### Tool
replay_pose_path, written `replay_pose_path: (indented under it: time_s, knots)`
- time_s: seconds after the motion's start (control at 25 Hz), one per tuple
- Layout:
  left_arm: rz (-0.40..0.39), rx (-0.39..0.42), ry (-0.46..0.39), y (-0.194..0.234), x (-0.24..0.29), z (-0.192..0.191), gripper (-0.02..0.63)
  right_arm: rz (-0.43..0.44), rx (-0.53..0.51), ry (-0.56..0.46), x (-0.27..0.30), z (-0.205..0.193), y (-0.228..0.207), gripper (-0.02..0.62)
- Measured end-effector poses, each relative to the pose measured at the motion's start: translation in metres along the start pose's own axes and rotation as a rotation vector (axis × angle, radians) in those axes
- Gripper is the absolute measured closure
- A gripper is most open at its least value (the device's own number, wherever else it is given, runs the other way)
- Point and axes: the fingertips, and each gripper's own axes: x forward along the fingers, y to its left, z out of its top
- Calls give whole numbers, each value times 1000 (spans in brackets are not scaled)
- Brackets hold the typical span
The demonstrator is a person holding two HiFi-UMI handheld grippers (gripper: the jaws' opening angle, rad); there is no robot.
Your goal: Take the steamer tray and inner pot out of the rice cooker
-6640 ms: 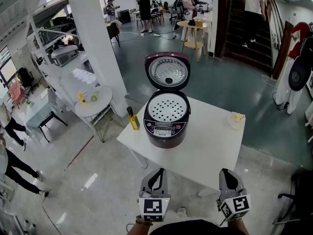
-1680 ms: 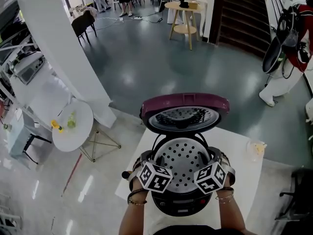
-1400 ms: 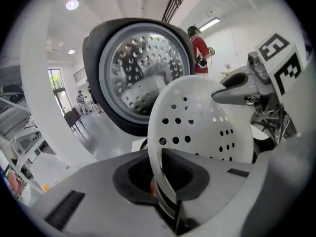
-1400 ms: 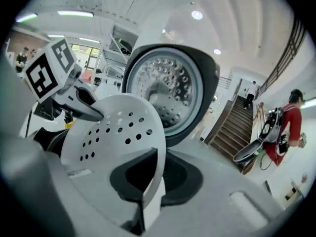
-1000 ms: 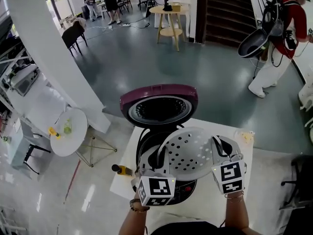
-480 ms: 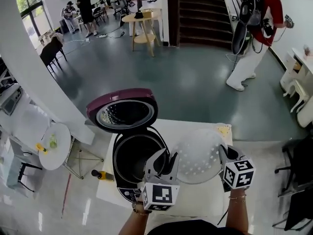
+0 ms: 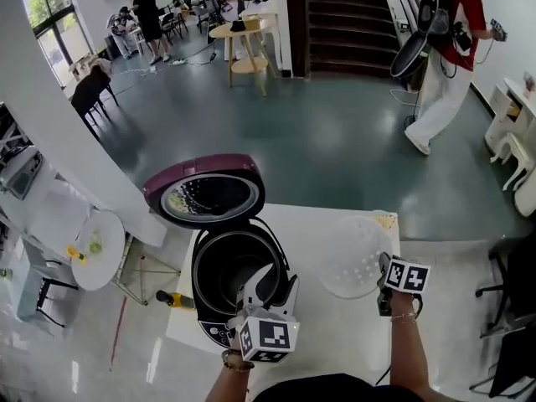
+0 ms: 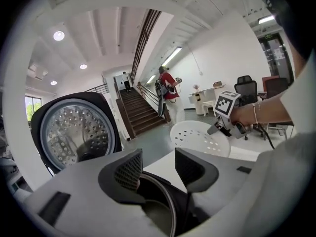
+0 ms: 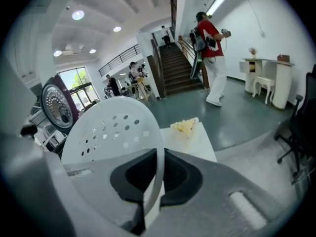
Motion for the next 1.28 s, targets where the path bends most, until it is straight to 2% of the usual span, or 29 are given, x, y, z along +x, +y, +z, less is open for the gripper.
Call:
replay_pose_path:
  time_s: [0.2,0.44,0.72,0.96,1.0,1.04,1.12,1.2,1.28]
  knots:
    - [78,-21,39,18,-6,-16,403,-64,139,156,61,-48,-20,584]
    - [154,-41,51,51,-16,-24,403,-102,289,314,115,-90,-2,586]
    - [230,-35,77,81,-35,-42,403,-267,233,299,150,-84,21,581]
    - [289,-56,103,98,-54,-57,403,-255,278,305,163,-79,36,578]
    - [293,-75,96,101,-57,-59,403,-240,298,306,164,-79,38,551]
    - [294,-108,83,104,-61,-61,403,-222,319,304,165,-78,40,457]
    - [300,-199,59,113,-66,-69,403,-198,345,289,160,-76,43,337]
    - [320,-277,54,125,-72,-78,403,-197,351,243,143,-72,42,290]
    - [368,-293,86,140,-79,-91,398,-163,357,170,120,-65,47,261]
